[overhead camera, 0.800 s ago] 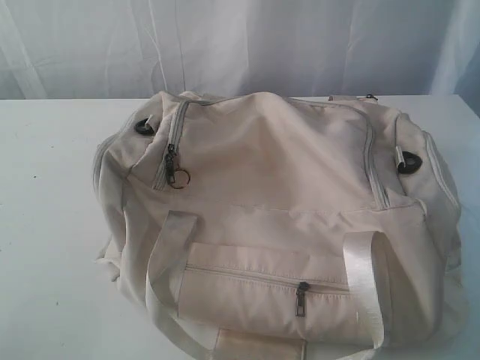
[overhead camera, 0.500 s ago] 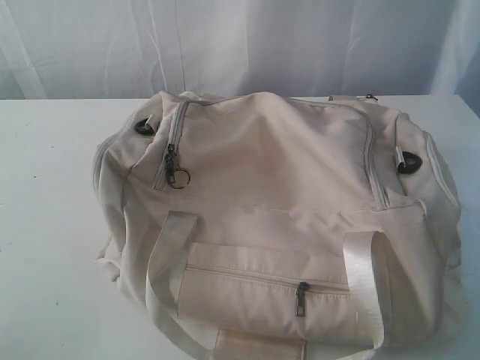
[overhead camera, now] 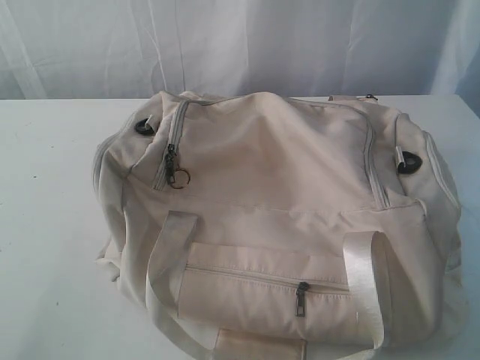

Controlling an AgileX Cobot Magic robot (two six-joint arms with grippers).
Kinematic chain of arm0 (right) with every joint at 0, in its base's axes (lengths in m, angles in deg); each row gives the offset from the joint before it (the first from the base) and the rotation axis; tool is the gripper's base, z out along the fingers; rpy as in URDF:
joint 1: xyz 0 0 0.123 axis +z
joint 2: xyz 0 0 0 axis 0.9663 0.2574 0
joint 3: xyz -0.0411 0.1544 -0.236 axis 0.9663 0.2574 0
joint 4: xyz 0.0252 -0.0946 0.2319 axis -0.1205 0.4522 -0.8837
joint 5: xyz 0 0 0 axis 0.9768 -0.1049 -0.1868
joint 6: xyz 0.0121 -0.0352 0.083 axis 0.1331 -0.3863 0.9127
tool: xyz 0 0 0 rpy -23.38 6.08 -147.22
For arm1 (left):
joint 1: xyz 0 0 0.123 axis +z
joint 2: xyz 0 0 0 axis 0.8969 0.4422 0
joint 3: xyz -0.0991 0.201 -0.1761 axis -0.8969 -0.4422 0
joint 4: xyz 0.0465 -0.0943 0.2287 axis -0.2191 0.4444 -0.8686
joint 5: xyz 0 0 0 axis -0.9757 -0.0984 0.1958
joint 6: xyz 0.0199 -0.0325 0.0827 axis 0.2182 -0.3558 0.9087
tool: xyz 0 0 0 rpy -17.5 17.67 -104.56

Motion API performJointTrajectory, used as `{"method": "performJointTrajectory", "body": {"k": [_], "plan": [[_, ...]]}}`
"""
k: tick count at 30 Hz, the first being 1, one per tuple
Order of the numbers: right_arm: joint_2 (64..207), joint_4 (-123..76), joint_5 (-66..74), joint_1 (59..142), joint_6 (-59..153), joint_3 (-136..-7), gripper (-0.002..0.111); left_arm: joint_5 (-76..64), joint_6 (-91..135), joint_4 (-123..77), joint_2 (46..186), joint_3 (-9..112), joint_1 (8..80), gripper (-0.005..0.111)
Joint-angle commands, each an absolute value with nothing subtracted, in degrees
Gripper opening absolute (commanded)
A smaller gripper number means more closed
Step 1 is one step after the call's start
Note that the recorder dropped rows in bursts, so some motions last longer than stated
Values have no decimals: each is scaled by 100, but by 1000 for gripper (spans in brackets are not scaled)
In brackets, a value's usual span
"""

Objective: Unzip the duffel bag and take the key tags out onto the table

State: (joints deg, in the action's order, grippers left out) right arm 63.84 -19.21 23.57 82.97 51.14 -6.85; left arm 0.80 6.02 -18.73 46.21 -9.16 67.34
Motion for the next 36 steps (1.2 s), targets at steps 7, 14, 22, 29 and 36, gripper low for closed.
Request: {"method": "performJointTrajectory", "body": {"k": [7,14,22,29,36], "plan": [[6368,-1922,2348,8305,5151,-658,0,3537,374,-1288,4594,236,6697,0],[6368,-1692,2314,8305,4143,-658,0,671,-328,-2739,6655,1398,6697,4],[6368,-2033,624,8305,4180,-658,0,2782,-6449,-9232,10267,2660,6416,55],[6368,-2541,-704,8305,8586,-658,0,4593,-8918,-12031,12310,4115,6416,56],[6368,-2541,-602,8305,8705,-658,0,5286,-9174,-12319,13140,4560,6416,56]]}}
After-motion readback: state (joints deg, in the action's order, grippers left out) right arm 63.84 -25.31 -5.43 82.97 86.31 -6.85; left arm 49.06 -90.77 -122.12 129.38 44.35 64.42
